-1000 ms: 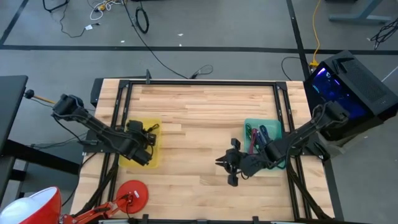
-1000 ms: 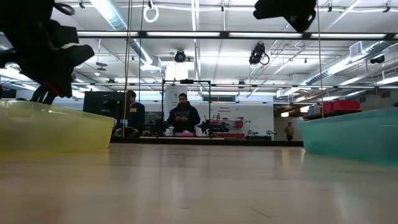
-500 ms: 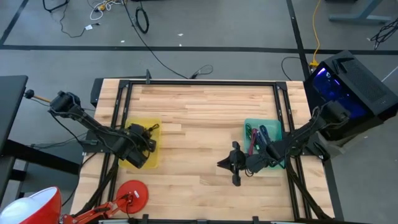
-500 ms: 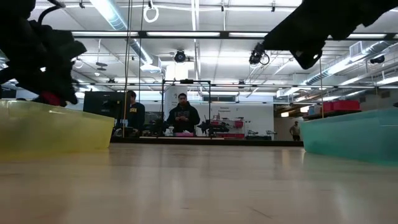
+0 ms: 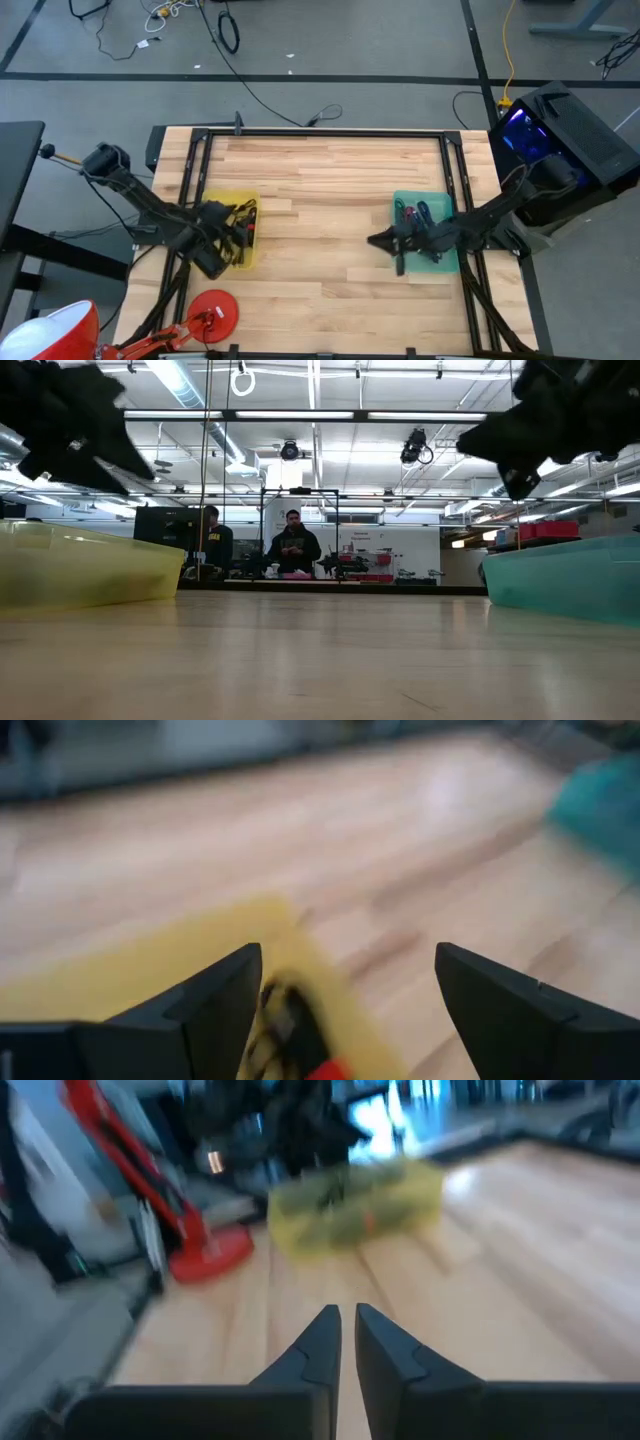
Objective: Pick & Place USB Port
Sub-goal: Return to Home Position
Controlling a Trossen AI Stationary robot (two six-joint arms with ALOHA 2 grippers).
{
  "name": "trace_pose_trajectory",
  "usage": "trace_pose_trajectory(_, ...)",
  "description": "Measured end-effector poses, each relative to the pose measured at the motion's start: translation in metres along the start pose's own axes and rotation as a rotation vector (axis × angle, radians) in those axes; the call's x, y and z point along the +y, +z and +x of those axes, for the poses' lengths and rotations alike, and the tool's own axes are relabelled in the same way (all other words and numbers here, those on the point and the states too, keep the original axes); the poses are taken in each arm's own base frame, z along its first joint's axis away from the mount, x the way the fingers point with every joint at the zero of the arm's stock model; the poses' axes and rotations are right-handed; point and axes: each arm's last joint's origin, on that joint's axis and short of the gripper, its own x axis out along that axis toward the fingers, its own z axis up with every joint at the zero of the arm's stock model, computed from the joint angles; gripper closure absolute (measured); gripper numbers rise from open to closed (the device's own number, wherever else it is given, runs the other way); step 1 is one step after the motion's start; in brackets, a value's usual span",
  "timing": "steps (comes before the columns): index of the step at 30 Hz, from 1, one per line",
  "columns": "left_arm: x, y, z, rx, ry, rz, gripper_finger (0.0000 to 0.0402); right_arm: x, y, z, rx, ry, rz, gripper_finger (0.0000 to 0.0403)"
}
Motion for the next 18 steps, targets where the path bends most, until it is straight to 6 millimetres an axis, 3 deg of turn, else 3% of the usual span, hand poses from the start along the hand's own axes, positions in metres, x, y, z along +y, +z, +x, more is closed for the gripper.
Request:
trace_pose_trajectory(6,-0.001,-0.002,-0.021,-0.296,-0.194,0.063,0.0099,-0.034,-0.007,-0.043,-0.232,0.042,0.093,0.0366)
trace_pose_trajectory(13,0.016,-0.016,-0.038,-0.417,-0.392,0.115,0.0099,-0.043,-0.005,-0.05,-0.159,0.012,-0.044,0.0367)
trace_pose_trajectory(18,0.039,-0.033,-0.031,-0.393,-0.474,0.084,0.0099,-0.055,0.001,-0.052,-0.153,-0.006,-0.055,0.0367)
